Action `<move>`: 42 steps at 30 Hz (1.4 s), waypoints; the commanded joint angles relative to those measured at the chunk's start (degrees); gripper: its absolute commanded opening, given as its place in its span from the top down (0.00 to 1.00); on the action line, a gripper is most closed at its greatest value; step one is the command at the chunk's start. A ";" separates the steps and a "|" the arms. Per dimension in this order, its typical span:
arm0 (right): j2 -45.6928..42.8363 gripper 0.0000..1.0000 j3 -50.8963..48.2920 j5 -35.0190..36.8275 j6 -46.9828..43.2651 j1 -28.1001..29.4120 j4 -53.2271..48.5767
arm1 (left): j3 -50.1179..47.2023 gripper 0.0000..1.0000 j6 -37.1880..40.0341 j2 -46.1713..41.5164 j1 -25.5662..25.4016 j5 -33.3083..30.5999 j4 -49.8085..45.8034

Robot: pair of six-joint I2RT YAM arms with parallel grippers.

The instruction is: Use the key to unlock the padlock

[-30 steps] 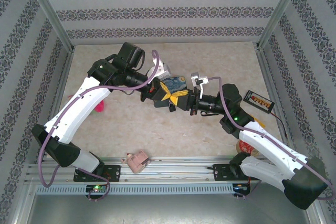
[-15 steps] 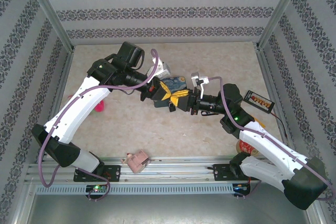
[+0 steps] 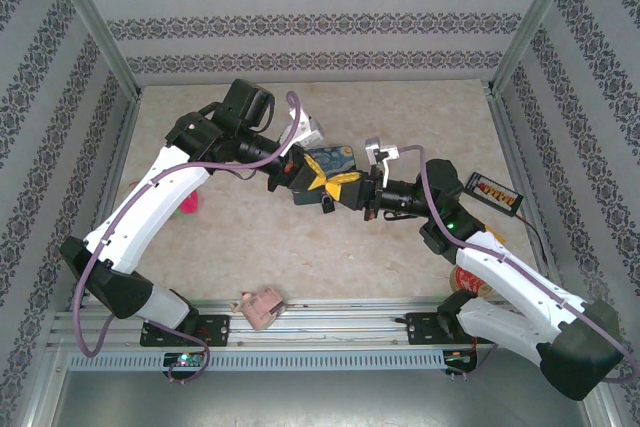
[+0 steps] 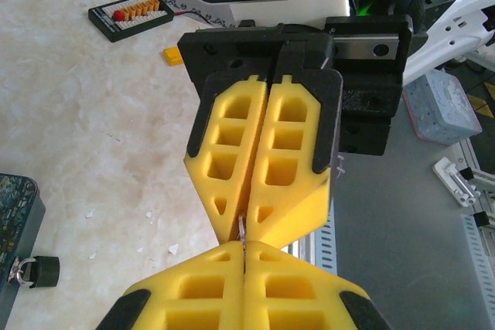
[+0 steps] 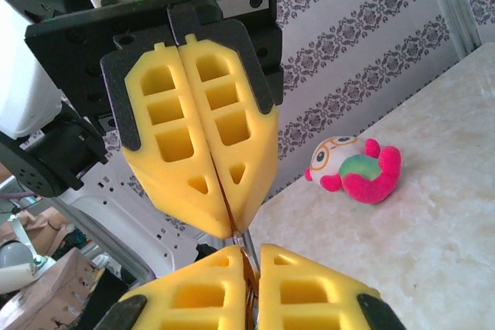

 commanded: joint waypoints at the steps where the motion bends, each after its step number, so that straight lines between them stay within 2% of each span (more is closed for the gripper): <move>1: -0.84 1.00 -1.12 -1.41 -0.41 -0.38 1.65 | -0.72 1.00 -2.25 -0.81 1.00 2.07 4.00; 3: -1.22 1.00 -1.47 -0.98 -0.41 -0.54 1.49 | -1.29 0.96 -4.28 -1.01 1.38 1.97 5.78; 5: -1.88 1.00 -2.07 0.04 -0.41 -0.83 1.09 | -2.48 0.78 -7.46 -1.66 1.77 1.67 8.96; 6: -2.16 1.00 -2.34 0.65 -0.41 -1.01 0.81 | -3.19 0.64 -8.97 -2.04 1.94 1.53 10.67; 7: -2.73 1.00 -2.82 1.45 -0.33 -1.32 0.31 | -3.98 0.45 -11.20 -2.55 2.25 1.30 12.68; 8: -3.08 1.00 -3.13 2.20 -0.16 -1.60 -0.11 | -4.84 0.31 -13.17 -3.21 2.39 0.54 14.81; 10: -4.20 1.00 -4.00 4.06 0.44 -2.22 -1.31 | -6.88 0.06 -16.33 -5.03 2.65 -2.52 18.86; 11: -4.90 1.00 -4.53 5.24 0.79 -2.63 -2.15 | -8.41 0.01 -17.54 -6.37 2.72 -4.55 21.32; 15: -7.90 1.00 -5.73 11.32 1.80 -3.83 -8.22 | -14.91 0.01 -22.52 -11.62 2.69 -13.03 30.70; 18: -9.89 1.00 -5.59 17.95 2.74 -4.53 -17.30 | -20.09 0.01 -27.62 -14.71 2.67 -20.17 37.02; 20: -10.37 1.00 -5.12 21.47 3.40 -4.71 -23.86 | -23.14 0.01 -30.09 -15.68 2.69 -22.94 39.88; 25: -9.96 1.00 -6.84 25.88 6.74 -4.71 -31.31 | -31.78 0.01 -38.88 -15.45 2.57 -31.61 46.15; 29: -8.49 1.00 -9.98 28.21 9.54 -4.71 -32.56 | -40.98 0.07 -47.32 -13.80 1.43 -38.25 53.97; 35: -5.61 1.00 -13.61 29.69 12.24 -4.99 -31.25 | -47.69 0.07 -51.07 -7.54 -4.45 -50.22 58.83; 42: -2.04 1.00 -14.37 29.96 12.74 -6.01 -30.46 | -49.16 0.07 -56.46 2.46 -9.01 -54.23 62.79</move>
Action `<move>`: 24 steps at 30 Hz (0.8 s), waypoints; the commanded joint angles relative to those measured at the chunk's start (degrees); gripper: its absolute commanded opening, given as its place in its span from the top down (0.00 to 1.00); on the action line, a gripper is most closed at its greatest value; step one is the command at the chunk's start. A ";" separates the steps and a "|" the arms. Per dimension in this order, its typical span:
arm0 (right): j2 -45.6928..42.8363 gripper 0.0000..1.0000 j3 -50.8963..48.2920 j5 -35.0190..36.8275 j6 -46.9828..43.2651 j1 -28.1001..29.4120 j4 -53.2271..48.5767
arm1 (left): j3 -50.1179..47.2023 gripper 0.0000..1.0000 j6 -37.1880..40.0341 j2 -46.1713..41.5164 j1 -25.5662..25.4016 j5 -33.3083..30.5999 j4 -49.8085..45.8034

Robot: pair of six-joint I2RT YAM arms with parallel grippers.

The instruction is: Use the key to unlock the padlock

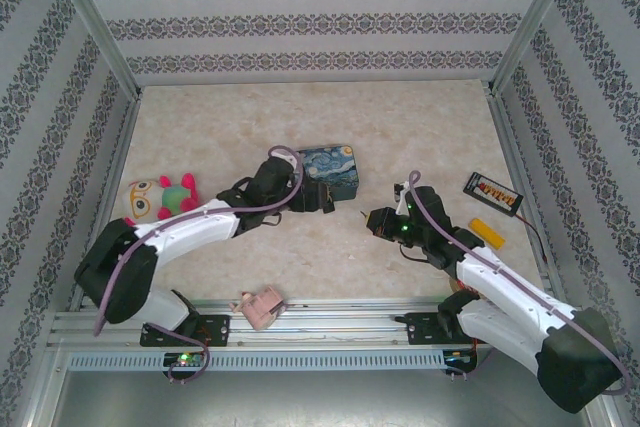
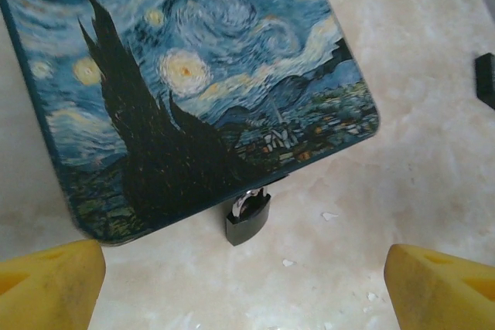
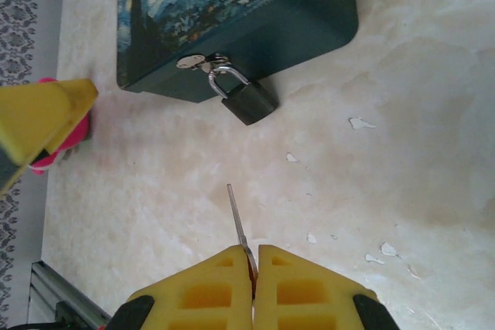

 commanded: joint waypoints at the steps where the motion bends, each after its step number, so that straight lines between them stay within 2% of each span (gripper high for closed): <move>1: 1.55 1.00 -0.60 1.20 0.96 -0.87 0.94 | -0.27 0.07 -4.61 3.80 -2.43 -4.73 5.27; 7: 4.93 1.00 0.27 0.93 0.37 -1.64 1.59 | 2.63 0.11 -6.86 10.83 -5.21 -9.52 5.13; 11: 6.33 1.00 0.73 0.84 -0.35 -2.43 1.80 | 7.09 0.12 -7.26 15.08 -5.67 -10.53 0.49; 19: 7.43 1.00 0.65 1.46 -0.73 -4.88 1.89 | 5.12 0.13 -8.41 11.35 -7.09 -19.93 -1.81; 24: 8.59 1.00 0.52 1.88 -1.21 -6.27 1.93 | 6.70 0.17 -5.66 11.29 -9.34 -20.38 -2.25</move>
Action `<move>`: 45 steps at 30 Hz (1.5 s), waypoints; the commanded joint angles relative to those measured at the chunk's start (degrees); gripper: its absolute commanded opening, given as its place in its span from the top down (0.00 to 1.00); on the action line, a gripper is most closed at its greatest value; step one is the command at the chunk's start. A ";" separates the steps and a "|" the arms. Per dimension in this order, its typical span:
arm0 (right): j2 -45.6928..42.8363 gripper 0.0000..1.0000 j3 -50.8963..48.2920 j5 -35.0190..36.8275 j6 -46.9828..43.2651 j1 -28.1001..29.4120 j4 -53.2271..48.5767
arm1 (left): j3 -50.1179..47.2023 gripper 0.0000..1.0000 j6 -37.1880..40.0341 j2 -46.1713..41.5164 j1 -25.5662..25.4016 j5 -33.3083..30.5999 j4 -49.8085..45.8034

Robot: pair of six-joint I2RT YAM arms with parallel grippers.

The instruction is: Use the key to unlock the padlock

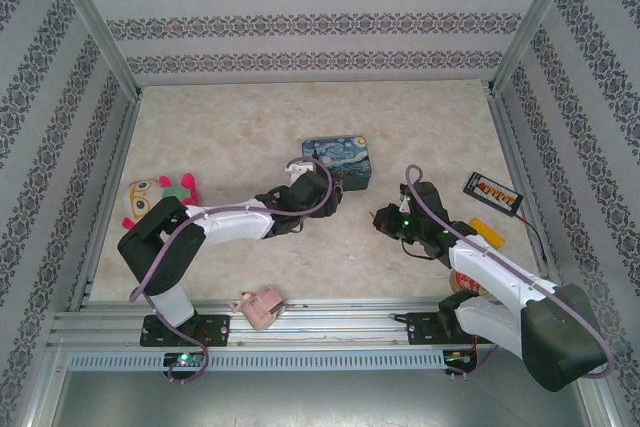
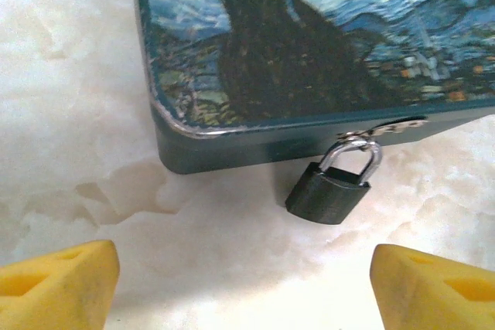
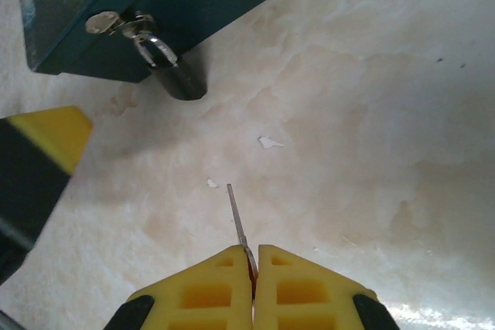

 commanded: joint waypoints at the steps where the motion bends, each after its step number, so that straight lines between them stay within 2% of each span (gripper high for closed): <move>1: 0.68 1.00 0.67 1.34 -1.01 -0.76 1.03 | 2.12 0.18 1.93 -0.10 -2.42 -2.46 -2.44; 4: 0.85 1.00 0.82 2.03 -1.74 -1.07 0.87 | 6.25 0.18 2.82 3.73 -2.92 -1.85 -5.16; 9: 0.48 1.00 1.05 2.69 -3.18 -2.08 0.23 | 11.42 0.30 4.62 9.00 -3.00 -2.56 -7.38; 12: 0.47 1.00 1.00 2.29 -3.74 -2.74 0.24 | 14.32 0.32 5.97 11.69 -3.00 -3.43 -8.61; 19: 0.90 1.00 0.94 1.36 -4.44 -3.80 0.42 | 19.13 0.36 9.00 16.81 -2.79 -6.66 -10.78; 23: 0.91 1.00 0.91 0.96 -4.36 -3.93 0.80 | 19.66 0.44 9.10 17.65 -1.89 -8.57 -10.69; 28: 1.64 1.00 1.00 0.66 -4.10 -4.02 1.26 | 20.14 0.44 9.22 17.71 -0.40 -8.45 -9.90; 34: 3.03 1.00 1.93 0.04 -4.12 -4.02 1.52 | 21.23 0.39 9.72 18.51 0.28 -6.28 -9.35; 45: 3.69 1.00 2.65 -0.27 -3.80 -4.02 1.90 | 21.89 0.41 9.66 20.75 1.03 -3.67 -9.24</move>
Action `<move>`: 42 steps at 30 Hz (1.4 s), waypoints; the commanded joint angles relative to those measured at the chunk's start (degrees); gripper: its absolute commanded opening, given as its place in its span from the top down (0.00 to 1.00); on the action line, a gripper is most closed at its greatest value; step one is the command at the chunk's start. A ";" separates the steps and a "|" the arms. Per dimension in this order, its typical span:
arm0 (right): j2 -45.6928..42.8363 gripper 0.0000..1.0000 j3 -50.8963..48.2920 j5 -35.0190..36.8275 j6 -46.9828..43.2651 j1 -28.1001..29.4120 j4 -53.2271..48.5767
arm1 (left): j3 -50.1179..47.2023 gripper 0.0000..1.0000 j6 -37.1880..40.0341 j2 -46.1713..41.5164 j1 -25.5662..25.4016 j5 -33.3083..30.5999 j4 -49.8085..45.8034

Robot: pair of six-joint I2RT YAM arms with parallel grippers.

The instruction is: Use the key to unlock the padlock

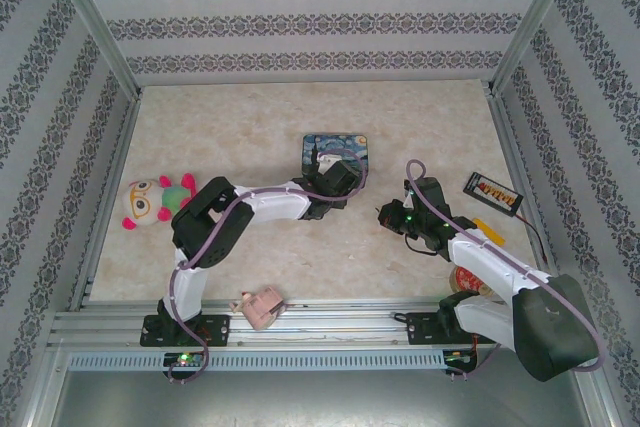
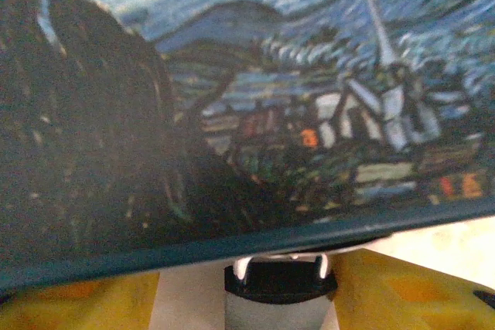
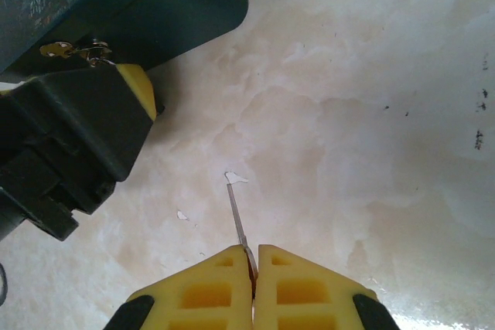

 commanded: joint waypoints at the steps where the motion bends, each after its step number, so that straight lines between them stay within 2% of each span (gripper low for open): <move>1: 0.61 1.00 1.62 -0.69 -0.31 -0.67 1.19 | 1.59 0.41 0.77 1.35 0.89 0.90 -0.80; 10: 0.90 1.00 1.78 -1.48 -0.29 -0.68 1.63 | 3.01 0.41 1.17 2.97 1.24 0.51 -0.25; 11: 0.90 1.00 1.79 -1.57 -0.33 -0.66 1.67 | 3.11 0.42 1.29 3.13 1.24 0.47 -0.10; 13: 0.99 1.00 1.78 -1.64 -0.33 -0.63 1.80 | 3.24 0.52 1.48 3.50 1.24 0.88 0.39; 19: 1.35 1.00 1.87 -2.03 -0.68 -0.68 1.96 | 4.23 0.53 2.12 4.67 1.24 0.53 1.31; 31: 1.95 1.00 -0.13 -2.53 -1.66 -0.43 6.20 | 4.47 0.87 1.39 3.07 1.26 3.78 1.62; 37: 2.51 1.00 -2.69 -0.80 -3.47 0.77 11.44 | 0.50 0.97 -5.45 -0.84 1.50 7.80 4.31; 42: 6.41 1.00 -1.86 -1.35 -5.28 1.30 13.91 | -5.10 1.00 -11.73 -5.29 1.55 8.18 7.49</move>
